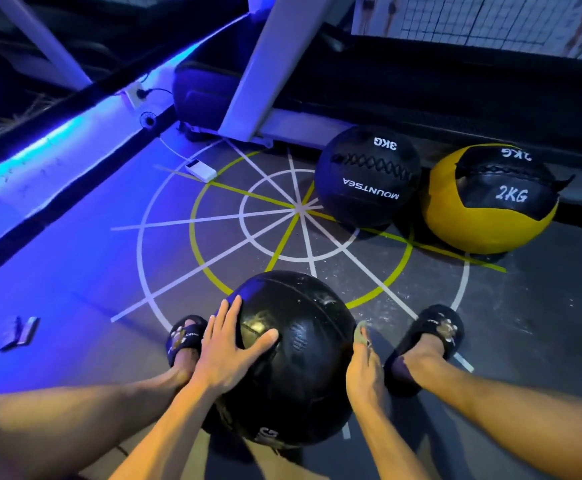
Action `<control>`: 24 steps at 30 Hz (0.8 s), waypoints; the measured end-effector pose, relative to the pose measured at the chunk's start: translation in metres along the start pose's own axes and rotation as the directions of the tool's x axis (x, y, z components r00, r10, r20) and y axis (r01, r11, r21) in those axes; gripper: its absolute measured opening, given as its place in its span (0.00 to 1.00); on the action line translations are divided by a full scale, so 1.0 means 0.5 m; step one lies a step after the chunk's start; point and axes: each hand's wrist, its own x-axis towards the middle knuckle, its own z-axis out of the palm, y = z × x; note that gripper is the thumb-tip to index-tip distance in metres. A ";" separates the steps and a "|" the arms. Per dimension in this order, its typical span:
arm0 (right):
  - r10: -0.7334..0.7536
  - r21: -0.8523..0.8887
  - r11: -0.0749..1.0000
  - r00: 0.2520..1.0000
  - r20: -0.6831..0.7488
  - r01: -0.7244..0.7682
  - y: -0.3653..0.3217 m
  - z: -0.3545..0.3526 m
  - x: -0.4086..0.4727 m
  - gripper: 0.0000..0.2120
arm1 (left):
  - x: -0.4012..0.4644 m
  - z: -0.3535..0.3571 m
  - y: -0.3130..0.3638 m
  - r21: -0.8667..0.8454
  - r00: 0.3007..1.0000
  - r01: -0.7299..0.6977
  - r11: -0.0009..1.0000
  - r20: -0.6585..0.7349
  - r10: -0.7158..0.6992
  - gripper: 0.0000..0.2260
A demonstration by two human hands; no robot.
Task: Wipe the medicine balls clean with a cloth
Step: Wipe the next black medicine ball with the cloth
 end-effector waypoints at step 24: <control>-0.112 -0.481 0.862 0.985 0.129 0.161 -0.091 -0.032 -0.003 0.30 | 0.007 0.017 -0.001 0.003 0.992 -0.045 0.999 -0.121 0.045 0.53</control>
